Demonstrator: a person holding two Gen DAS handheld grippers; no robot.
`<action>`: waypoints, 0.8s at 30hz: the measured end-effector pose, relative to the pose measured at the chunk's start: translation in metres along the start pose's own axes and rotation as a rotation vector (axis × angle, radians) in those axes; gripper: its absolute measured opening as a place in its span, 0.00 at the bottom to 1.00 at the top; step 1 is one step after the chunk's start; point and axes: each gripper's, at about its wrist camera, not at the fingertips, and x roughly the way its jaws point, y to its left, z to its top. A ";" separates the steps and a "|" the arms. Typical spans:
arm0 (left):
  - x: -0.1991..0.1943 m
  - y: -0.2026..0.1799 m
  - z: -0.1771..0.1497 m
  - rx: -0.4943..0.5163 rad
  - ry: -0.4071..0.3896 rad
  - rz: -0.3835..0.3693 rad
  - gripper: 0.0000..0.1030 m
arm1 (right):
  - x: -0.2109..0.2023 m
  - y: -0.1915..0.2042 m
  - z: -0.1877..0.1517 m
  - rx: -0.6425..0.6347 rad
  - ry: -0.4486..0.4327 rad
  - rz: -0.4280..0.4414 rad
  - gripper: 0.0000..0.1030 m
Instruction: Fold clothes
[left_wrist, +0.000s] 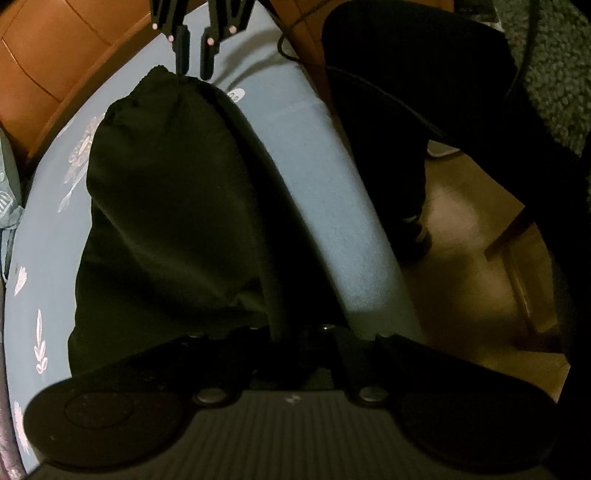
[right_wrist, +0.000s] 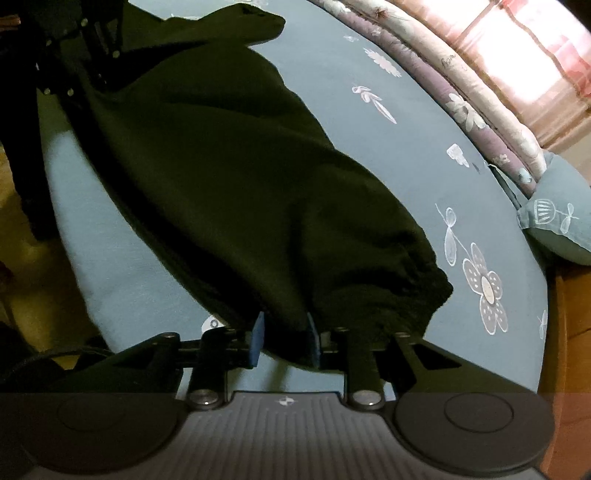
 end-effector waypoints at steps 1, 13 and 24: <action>0.000 -0.002 0.000 0.011 0.000 0.007 0.06 | -0.003 -0.002 0.001 0.013 -0.008 -0.001 0.29; -0.002 -0.007 0.005 0.048 0.006 0.026 0.06 | 0.009 -0.022 0.014 0.511 -0.134 0.126 0.29; -0.011 -0.017 0.010 0.105 -0.001 0.034 0.17 | 0.032 -0.009 -0.008 0.637 0.029 0.099 0.30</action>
